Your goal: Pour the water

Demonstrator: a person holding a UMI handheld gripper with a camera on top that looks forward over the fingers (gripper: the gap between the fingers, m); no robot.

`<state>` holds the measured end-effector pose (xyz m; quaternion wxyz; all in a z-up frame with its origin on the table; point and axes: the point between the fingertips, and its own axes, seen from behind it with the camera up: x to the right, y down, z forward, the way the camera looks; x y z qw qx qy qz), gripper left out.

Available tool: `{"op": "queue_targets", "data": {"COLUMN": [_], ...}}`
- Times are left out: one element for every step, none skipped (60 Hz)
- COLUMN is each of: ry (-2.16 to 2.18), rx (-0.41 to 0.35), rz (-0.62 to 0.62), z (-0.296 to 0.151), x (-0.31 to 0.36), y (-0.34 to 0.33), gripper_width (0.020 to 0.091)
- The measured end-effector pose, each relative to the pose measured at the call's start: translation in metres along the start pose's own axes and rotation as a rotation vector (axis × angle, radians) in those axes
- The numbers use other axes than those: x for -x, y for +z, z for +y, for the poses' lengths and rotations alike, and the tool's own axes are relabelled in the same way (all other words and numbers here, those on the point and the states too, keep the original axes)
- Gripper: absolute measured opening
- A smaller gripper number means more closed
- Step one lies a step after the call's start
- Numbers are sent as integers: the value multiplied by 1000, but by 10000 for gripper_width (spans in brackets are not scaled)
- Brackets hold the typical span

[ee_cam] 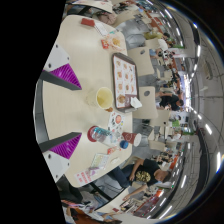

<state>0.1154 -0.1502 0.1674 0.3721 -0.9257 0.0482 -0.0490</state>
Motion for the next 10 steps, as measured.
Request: {"op": "queue_targets", "data": {"ry": [-2,-7,-13,-17,-19,-20,-20,-19,-18,-18], "rx": [1,-2,-7,-11,-14,-18,-21,-26,-28,-31], "rz": [-3,-4,-4,-6,-8,-12,-16,-19,-21,-22], "z": [1,0,-1,-1,-2,-2,-4,-5,-6,-6], "x": [1,1,1,1,2,2,2,3,3,4], "y": [-1,-1,-1,-2,-2,-2,-2,-3,-3,-4], "gripper_width": [850,848,848,849,848,849,850,847,848,850]}}
